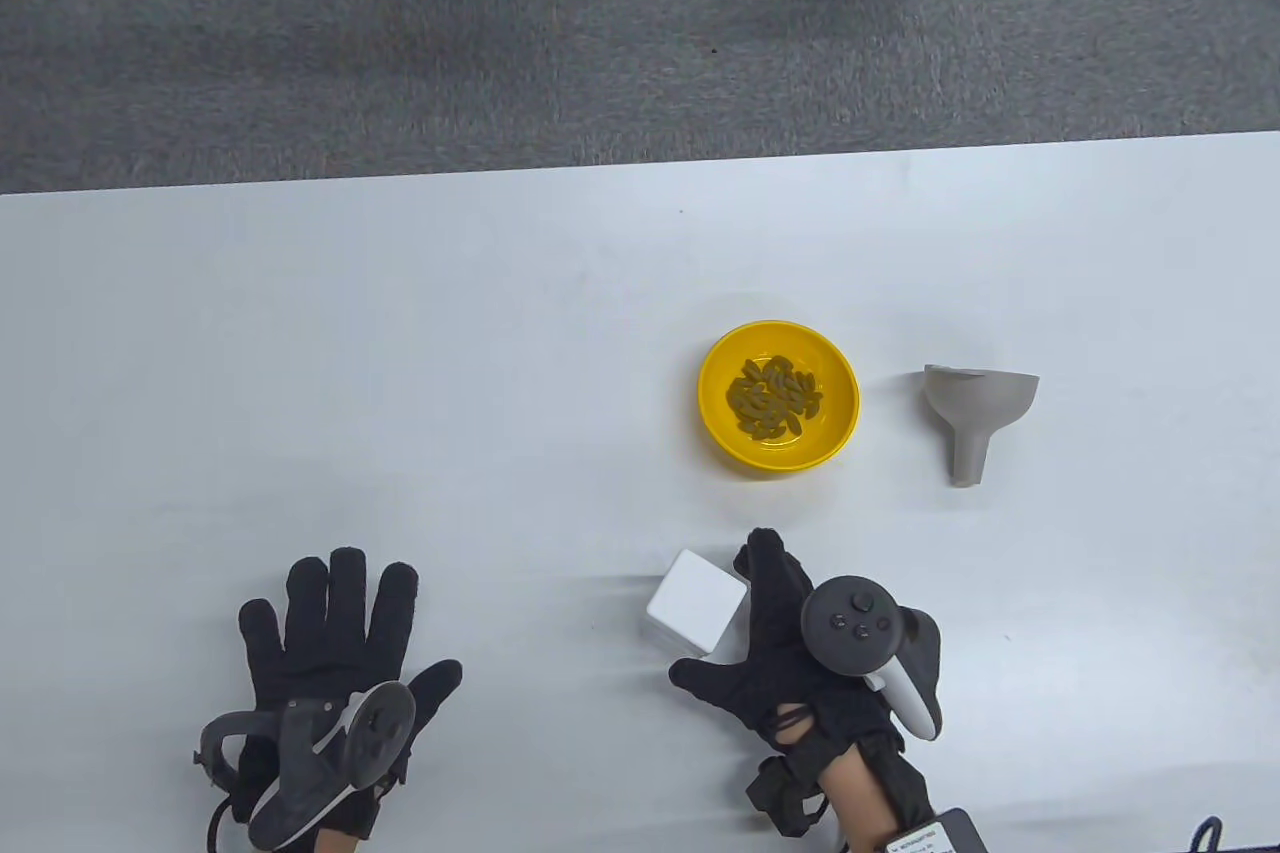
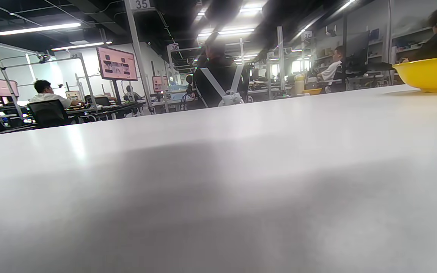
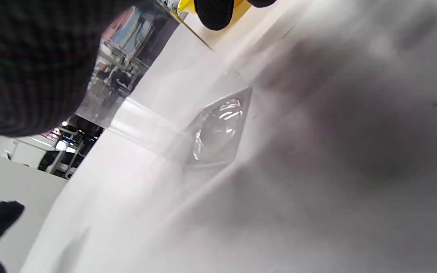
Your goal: Transfer raisins through funnel into coffee jar
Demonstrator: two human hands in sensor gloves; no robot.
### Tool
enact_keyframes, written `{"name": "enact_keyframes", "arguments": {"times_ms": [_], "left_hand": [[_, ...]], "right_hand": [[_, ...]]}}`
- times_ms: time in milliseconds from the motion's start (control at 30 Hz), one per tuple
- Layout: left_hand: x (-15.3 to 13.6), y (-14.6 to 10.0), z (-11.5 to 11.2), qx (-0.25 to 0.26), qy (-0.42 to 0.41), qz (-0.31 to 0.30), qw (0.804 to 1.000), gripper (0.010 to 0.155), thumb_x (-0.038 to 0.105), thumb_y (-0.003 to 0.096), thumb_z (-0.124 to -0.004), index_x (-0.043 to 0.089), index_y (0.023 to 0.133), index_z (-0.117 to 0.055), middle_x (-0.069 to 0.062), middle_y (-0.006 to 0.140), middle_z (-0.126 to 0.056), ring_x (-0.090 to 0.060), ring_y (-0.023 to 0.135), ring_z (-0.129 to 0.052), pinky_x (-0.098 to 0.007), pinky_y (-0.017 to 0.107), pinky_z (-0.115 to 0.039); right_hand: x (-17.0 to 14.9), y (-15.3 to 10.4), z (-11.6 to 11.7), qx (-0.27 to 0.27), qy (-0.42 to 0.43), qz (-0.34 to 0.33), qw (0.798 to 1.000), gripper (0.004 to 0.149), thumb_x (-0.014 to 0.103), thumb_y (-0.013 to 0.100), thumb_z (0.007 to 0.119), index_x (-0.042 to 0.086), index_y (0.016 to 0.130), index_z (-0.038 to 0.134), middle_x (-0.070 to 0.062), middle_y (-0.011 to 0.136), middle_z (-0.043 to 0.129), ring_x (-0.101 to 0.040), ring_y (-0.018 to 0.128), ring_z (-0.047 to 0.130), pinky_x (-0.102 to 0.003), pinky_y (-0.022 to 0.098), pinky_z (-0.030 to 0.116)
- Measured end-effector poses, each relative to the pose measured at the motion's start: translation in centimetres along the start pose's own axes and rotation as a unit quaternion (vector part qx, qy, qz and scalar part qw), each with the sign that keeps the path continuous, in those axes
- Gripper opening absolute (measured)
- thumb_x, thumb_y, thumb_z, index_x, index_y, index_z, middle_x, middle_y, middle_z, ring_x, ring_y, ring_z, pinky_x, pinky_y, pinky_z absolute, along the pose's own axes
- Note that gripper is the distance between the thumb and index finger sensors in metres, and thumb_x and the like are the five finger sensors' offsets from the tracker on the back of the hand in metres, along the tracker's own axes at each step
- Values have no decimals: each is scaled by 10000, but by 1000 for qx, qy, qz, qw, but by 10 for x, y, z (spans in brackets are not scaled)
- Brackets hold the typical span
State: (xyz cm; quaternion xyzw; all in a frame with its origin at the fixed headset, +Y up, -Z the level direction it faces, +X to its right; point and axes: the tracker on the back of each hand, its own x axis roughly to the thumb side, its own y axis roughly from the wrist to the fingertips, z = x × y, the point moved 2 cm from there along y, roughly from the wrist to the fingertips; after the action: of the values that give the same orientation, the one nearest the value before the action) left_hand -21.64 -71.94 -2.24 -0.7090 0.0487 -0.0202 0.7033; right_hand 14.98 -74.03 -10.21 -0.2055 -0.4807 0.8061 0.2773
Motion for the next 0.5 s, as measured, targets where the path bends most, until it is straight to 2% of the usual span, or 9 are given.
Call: {"name": "enact_keyframes", "arguments": {"times_ms": [67,167,233,367,500], "left_hand": [[2,-1,1,6,12,-6,1000,898,851,342,-543,431,1122,-390,-19,1268,-354,-388,1160,-337,-688,778,-321],[2,-2,1,6,7,-8,1000,898,851,343,-543,429,1122,-392,-23,1267,-357,-390,1158,-341,-683,779,-322],[2,-2,1,8,8,-6,1000,899,851,343,-544,427,1122,-394,-23,1267,-357,-388,1160,-341,-685,779,-322],[1,-2,1,11,5,-4,1000,900,851,342,-545,428,1122,-394,-23,1266,-358,-391,1158,-342,-686,778,-324],[2,-3,2,15,1,-6,1000,896,849,344,-547,428,1121,-396,-22,1266,-359,-387,1159,-342,-689,777,-328]], "right_hand": [[4,1,3,-18,-10,-20,1000,1238,700,246,911,285,1038,54,-4,1192,346,-299,1138,309,-694,732,186],[5,3,8,-10,10,-32,999,1208,690,263,914,288,1047,88,-2,1179,386,-285,1134,351,-687,733,194],[5,4,7,-22,19,-36,999,1142,658,290,931,307,1052,156,7,1168,430,-273,1129,394,-680,738,208],[2,6,4,-8,55,-41,998,960,603,374,886,362,1040,239,23,1174,401,-260,1129,383,-653,745,207],[-2,6,-3,2,97,-50,994,897,565,388,890,366,1038,305,26,1175,413,-256,1125,400,-634,749,212]]}}
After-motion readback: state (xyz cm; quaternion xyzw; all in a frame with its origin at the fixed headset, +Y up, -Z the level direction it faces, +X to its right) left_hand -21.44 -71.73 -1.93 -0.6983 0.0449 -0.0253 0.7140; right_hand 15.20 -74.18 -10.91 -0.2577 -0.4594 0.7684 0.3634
